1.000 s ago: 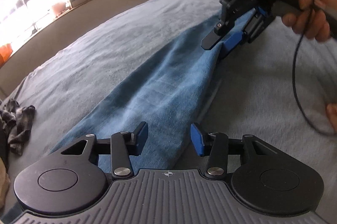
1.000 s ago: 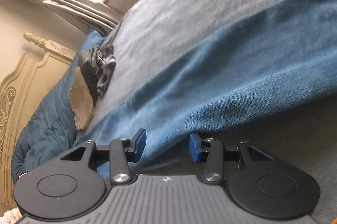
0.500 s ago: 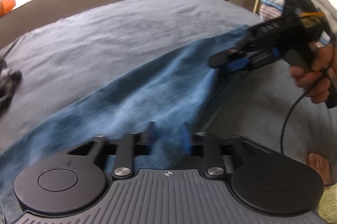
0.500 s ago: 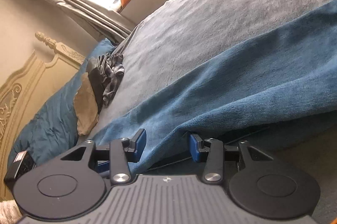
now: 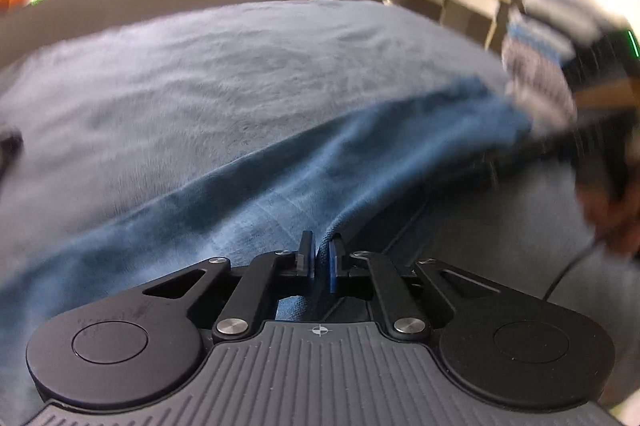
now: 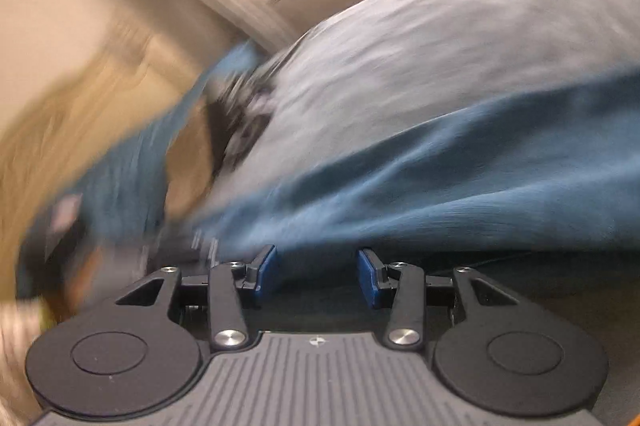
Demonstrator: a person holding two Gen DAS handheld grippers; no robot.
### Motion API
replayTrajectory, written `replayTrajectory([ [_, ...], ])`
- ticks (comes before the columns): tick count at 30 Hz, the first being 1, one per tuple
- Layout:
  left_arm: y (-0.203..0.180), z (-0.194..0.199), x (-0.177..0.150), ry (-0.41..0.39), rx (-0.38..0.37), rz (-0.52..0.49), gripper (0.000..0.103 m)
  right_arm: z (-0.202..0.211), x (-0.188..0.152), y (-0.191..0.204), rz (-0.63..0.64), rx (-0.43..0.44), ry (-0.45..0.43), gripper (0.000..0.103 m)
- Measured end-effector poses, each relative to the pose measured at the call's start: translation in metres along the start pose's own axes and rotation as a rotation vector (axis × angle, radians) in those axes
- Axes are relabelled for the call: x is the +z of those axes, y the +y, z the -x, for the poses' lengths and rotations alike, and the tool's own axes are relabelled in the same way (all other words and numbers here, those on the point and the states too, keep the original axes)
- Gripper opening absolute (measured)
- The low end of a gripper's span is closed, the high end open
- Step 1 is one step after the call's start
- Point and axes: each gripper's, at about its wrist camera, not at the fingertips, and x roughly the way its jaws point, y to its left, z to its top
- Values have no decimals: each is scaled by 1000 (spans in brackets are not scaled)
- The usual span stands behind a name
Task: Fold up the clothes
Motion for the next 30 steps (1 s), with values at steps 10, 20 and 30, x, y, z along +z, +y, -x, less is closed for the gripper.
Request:
replayTrajectory([
  [10, 14, -2, 6, 12, -84, 99, 5, -63, -22, 50, 433, -225, 286, 44],
  [20, 19, -6, 6, 28, -95, 127, 5, -63, -23, 94, 639, -193, 203, 34],
  [30, 16, -8, 0, 31, -97, 104, 4, -29, -25, 53, 408, -346, 43, 30],
])
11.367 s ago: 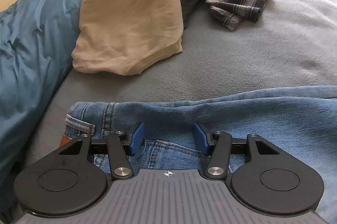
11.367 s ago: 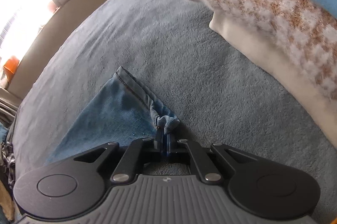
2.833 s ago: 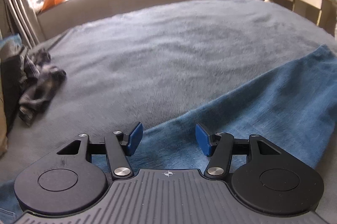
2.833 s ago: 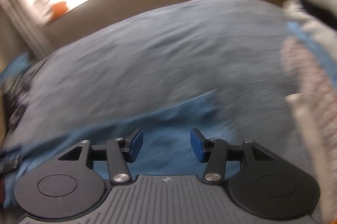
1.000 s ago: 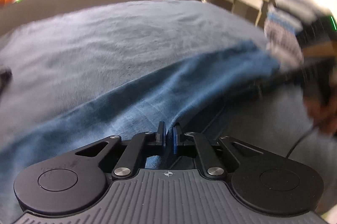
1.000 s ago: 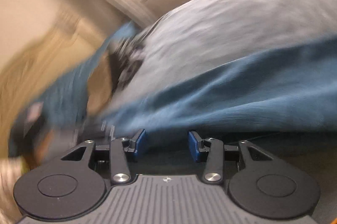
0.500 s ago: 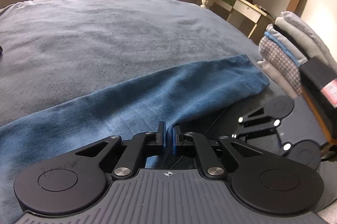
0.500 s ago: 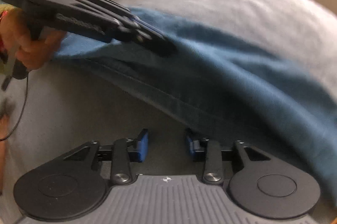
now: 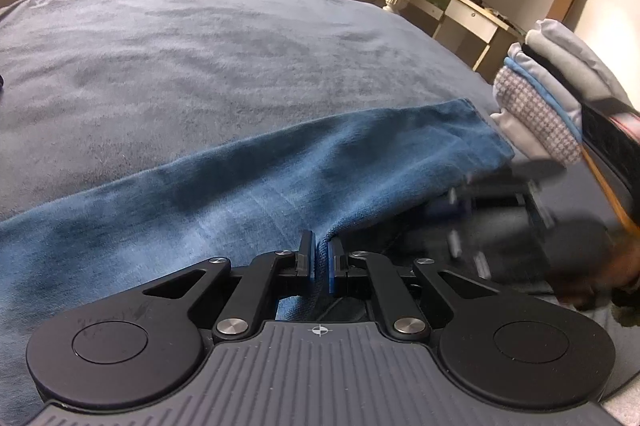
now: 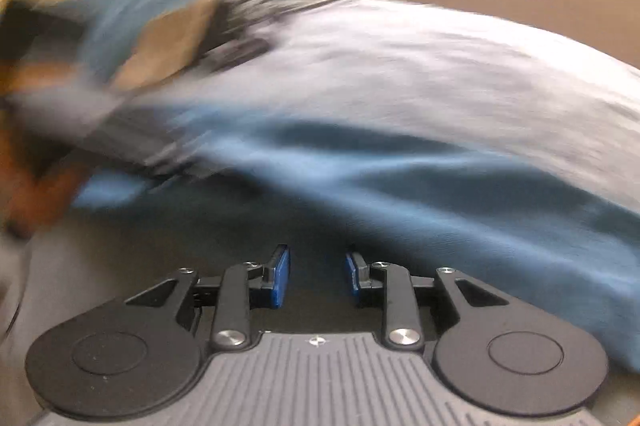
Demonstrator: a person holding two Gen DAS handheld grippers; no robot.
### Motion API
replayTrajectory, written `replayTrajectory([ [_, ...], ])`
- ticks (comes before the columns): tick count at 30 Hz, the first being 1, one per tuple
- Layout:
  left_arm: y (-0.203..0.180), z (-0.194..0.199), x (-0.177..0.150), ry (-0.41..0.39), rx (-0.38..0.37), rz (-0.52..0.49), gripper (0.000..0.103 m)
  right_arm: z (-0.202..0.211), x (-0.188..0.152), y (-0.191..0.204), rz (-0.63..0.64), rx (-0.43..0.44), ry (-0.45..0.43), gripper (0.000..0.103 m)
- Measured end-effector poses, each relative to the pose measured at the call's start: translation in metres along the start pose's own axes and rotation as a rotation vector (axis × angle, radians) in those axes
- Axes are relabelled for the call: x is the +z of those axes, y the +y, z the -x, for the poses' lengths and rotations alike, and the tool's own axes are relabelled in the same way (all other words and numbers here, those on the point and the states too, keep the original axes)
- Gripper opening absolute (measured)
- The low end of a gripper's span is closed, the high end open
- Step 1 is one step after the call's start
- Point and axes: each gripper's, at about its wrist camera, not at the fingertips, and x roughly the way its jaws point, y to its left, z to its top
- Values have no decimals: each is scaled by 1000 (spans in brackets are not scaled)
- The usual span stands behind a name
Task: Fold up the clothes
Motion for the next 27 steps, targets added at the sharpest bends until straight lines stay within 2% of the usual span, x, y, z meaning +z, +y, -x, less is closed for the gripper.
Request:
replayTrajectory([
  [3, -1, 0, -2, 2, -4, -4, 4, -7, -6, -32, -4, -223, 25, 29],
  [7, -3, -1, -6, 5, -4, -14, 4, 16, -26, -72, -52, -416, -2, 29],
  [9, -5, -2, -7, 15, 0, -28, 4, 25, -32, -87, -49, -505, -2, 29],
  [14, -7, -7, -13, 32, 9, -61, 4, 54, -48, -143, -191, -669, 2, 29],
  [17, -12, -11, -17, 48, 21, -104, 5, 77, -60, -178, -409, -637, -41, 29],
  [22, -28, -14, -23, 80, 55, -220, 11, 114, -82, -221, -859, -380, -208, 31],
  [24, -32, -14, -25, 91, 57, -249, 21, 121, -99, -233, -1062, -305, -283, 32],
  [27, -38, -13, -28, 99, 53, -284, 30, 132, -123, -236, -1246, -317, -352, 32],
])
